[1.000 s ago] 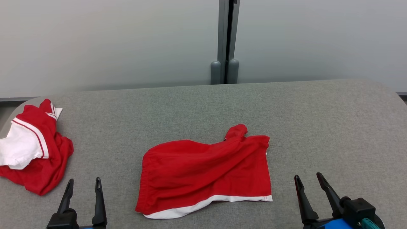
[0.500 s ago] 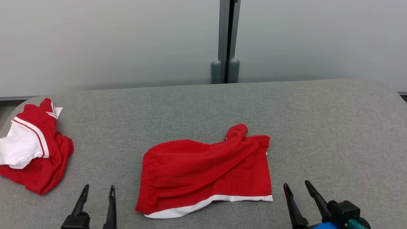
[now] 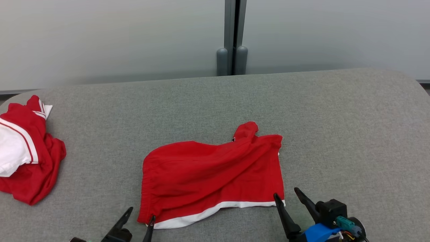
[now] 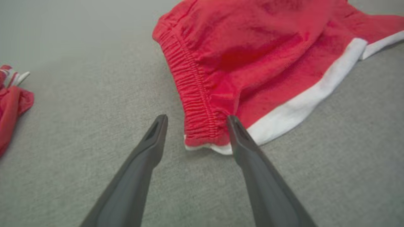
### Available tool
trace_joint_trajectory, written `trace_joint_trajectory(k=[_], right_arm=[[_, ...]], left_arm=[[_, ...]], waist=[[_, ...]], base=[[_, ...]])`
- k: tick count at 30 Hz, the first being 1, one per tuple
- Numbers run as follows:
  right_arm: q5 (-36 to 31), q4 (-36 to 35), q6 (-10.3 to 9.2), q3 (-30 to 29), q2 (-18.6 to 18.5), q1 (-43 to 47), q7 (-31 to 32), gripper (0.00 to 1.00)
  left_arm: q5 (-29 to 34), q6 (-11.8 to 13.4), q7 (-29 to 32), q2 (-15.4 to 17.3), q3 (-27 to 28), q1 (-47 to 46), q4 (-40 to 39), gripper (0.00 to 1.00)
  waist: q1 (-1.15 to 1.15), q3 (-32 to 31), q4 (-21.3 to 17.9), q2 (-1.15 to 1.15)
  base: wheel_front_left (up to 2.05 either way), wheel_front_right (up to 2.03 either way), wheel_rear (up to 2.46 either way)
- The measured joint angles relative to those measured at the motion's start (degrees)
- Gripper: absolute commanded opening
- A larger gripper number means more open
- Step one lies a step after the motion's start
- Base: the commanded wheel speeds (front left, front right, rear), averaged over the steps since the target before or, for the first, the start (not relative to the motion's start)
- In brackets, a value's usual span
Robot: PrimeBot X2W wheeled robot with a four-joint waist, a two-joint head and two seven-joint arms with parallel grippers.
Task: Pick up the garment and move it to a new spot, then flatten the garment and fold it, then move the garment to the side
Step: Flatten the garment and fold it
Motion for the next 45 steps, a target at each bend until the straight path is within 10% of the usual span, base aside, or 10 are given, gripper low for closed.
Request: trace_joint_trajectory(k=[20, 21, 23, 24, 26, 45], right_arm=[[4.5, 9.8, -0.01, 5.3, 0.0, -4.5, 0.0, 1.0], [4.8, 10.0, -0.01, 5.2, 0.0, -4.6, 0.0, 0.69], [5.6, 10.0, -0.01, 5.0, 0.0, -4.8, 0.0, 0.34], [5.9, 10.2, -0.01, 5.1, 0.0, -5.2, 0.0, 0.0], [6.2, 10.4, -0.01, 5.4, 0.0, -5.7, 0.0, 0.0], [2.7, -8.0, -0.01, -2.4, 0.0, -14.4, 0.0, 0.0]], left_arm=[[-7.7, 0.0, 0.0, 2.8, -10.4, -5.0, 4.8, 1.0], [-8.2, 0.0, 0.0, 2.6, -10.5, -5.2, 5.0, 1.0], [-8.6, 0.0, 0.0, 2.5, -10.8, -5.9, 5.3, 0.79], [-9.0, 0.0, 0.0, 2.4, -10.9, -6.0, 5.4, 0.39], [-9.9, 0.0, 0.0, 2.1, -11.2, -6.1, 5.7, 0.0], [-18.0, 0.0, 0.0, 6.1, -10.0, -16.8, -13.4, 0.0]], waist=[[0.0, 1.8, 0.1, 0.0], [0.0, 1.8, 0.1, 0.0], [0.0, 1.9, 0.1, 0.0], [0.0, 1.9, 0.1, 0.0], [0.0, 1.9, 0.0, 0.0], [-0.01, 4.4, -0.9, 0.0]], base=[[0.0, 0.0, 0.0], [0.0, 0.0, 0.0], [0.0, 0.0, 0.0], [0.0, 0.0, 0.0], [0.0, 0.0, 0.0], [0.0, 0.0, 0.0]])
